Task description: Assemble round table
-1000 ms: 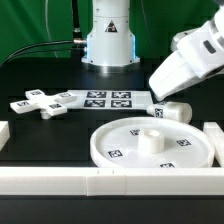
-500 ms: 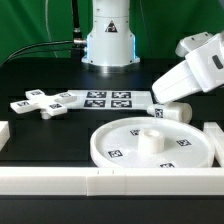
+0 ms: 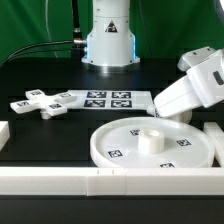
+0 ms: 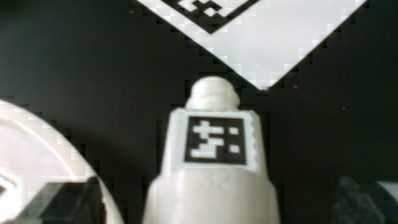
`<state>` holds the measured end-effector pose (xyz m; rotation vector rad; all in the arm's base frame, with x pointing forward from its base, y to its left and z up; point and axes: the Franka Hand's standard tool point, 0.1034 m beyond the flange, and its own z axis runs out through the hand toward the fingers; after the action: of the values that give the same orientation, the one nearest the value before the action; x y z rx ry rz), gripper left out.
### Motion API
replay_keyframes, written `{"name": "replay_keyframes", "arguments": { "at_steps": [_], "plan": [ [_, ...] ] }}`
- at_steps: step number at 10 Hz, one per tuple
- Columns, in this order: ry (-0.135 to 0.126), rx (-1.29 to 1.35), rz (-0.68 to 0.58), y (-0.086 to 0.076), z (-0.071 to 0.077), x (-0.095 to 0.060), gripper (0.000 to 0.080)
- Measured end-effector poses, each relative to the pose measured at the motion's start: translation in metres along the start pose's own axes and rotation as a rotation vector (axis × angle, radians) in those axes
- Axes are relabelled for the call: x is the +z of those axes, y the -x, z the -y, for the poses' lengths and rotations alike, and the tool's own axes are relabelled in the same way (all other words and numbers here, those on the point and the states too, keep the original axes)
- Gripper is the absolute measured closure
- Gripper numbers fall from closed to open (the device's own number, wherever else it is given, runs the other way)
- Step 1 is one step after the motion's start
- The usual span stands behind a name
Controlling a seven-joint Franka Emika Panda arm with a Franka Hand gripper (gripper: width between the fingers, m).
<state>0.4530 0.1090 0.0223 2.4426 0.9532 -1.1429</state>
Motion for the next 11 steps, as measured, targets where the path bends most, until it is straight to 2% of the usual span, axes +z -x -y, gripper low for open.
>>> {"name": "replay_keyframes", "arguments": {
  "at_steps": [3,4,5,6,9,11],
  "plan": [
    [0.002,-0.009,-0.01,-0.005,0.004,0.005,0.0175],
    [0.002,-0.01,-0.011,-0.006,0.004,0.005,0.0345],
    [0.003,-0.011,-0.014,-0.007,0.004,0.006,0.0345],
    [0.003,-0.011,-0.014,-0.007,0.004,0.006,0.0394],
    [0.002,-0.018,-0.014,-0.006,0.004,0.005,0.0394],
    [-0.003,-0.025,-0.001,0.004,-0.001,-0.003,0.0393]
  ]
}}
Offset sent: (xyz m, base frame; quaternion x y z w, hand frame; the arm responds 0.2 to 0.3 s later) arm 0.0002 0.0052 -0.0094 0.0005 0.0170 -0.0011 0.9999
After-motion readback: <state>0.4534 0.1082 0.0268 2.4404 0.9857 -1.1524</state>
